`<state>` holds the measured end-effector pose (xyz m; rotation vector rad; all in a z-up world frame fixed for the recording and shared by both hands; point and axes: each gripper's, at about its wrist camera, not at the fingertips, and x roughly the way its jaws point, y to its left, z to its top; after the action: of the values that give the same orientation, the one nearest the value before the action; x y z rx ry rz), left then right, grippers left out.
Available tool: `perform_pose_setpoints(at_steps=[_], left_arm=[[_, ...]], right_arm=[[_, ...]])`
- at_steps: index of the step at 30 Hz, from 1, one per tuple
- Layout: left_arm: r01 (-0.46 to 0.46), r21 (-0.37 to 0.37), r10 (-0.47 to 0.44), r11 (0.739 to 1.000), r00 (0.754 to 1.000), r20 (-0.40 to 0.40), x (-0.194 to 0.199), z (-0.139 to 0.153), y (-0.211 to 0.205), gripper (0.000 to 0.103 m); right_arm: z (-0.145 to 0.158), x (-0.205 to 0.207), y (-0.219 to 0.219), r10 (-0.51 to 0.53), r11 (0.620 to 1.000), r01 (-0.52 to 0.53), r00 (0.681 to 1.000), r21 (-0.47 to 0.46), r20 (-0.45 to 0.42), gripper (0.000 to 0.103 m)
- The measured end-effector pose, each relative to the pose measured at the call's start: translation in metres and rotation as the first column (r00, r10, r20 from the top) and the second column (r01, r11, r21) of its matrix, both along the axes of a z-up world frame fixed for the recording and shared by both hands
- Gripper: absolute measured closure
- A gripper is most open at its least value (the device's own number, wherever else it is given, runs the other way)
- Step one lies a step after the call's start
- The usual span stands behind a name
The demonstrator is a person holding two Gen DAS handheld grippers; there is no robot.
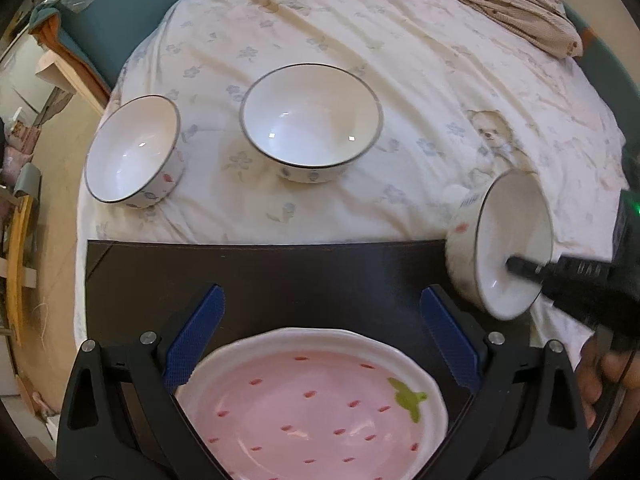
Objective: Organize plates and bowls
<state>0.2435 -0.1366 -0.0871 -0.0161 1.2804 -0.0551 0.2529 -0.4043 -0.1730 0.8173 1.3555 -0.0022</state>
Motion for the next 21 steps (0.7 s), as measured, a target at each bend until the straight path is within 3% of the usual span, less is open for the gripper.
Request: perform_pose_setpoints(at_steps=[6,8,11,18,21], left_arm=[[0.067,-0.070,-0.069,0.995,0.997,-0.029,-0.003,-0.003,-0.028,0.006],[0.098,-0.073,-0.103,0.992,0.992,-0.069,-0.003,-0.009,-0.041,0.025],[0.114,-0.087,-0.124,0.990,0.985,-0.118,-0.001,-0.016,-0.056,0.029],[0.155,-0.069,-0.166,0.985,0.968,-0.188,0.008,-0.034,-0.077,0.048],[0.184,-0.052,-0.191,0.982,0.956,-0.223,0.012,-0.046,-0.082,0.066]], right_arm=[[0.000,-0.026,0.007,0.106,0.994,-0.105,0.991,0.013,-0.076,0.093],[0.001,-0.036,0.008,0.145,0.989,-0.145,0.985,0.005,-0.093,0.092],[0.005,-0.047,0.004,0.147,0.989,-0.146,0.983,0.020,-0.106,0.082],[0.028,-0.056,-0.007,0.164,0.986,-0.165,0.985,-0.013,-0.054,0.082],[0.033,-0.053,-0.004,0.175,0.983,-0.178,0.983,-0.050,-0.048,0.082]])
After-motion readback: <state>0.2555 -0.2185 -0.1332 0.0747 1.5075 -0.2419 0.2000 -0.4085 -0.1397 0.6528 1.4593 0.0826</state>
